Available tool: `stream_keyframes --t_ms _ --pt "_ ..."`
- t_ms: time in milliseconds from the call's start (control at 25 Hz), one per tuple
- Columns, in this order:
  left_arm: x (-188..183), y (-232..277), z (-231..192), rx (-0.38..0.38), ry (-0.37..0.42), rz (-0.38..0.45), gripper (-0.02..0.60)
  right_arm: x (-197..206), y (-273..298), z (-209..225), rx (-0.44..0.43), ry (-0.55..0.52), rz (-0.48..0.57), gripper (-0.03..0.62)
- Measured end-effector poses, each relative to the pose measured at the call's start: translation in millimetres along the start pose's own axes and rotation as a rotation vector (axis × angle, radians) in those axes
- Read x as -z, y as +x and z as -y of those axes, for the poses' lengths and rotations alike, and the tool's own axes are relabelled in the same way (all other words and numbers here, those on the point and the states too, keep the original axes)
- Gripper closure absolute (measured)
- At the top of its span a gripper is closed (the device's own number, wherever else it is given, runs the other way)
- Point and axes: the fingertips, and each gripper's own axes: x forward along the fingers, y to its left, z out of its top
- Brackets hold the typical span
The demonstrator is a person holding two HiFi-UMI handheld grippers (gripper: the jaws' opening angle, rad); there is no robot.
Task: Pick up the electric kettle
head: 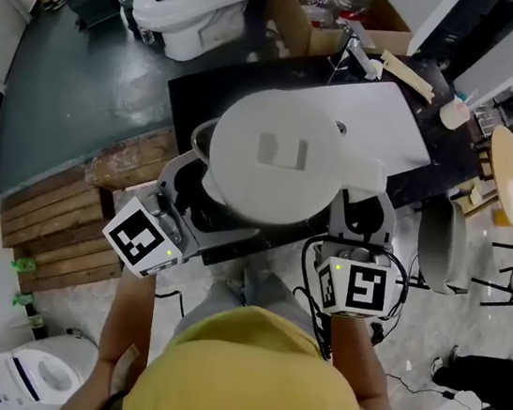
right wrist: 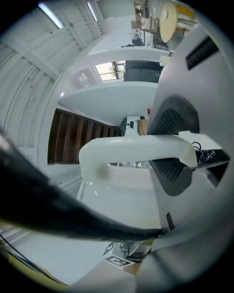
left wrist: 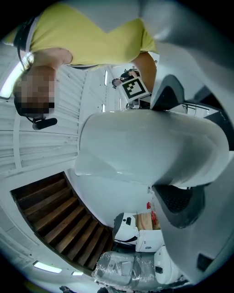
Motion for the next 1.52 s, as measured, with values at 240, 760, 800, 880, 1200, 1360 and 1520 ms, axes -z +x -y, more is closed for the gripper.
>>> stream_keyframes --t_ms 240,760,800,880,1200,1360,1520 --pt "-5 15 24 0.043 -0.002 0.002 0.064 -5 -27 18 0.049 -0.001 0.005 0.462" --pt "-1 44 63 0.098 -0.008 0.002 0.064 -1 -67 52 0.118 -0.011 0.012 0.462" --pt "0 46 65 0.102 -0.011 0.002 0.064 0 -69 53 0.123 -0.013 0.012 0.462" --pt "2 49 69 0.108 -0.014 0.003 0.064 2 -74 57 0.133 -0.013 0.012 0.462" --pt "8 56 79 0.13 -0.017 -0.01 0.064 12 -85 64 0.156 -0.002 0.004 0.462" --pt "16 58 82 0.136 -0.02 -0.026 0.064 20 -89 66 0.159 0.007 -0.005 0.462" --pt "21 59 84 0.133 -0.024 -0.036 0.064 24 -90 67 0.157 0.007 -0.008 0.462"
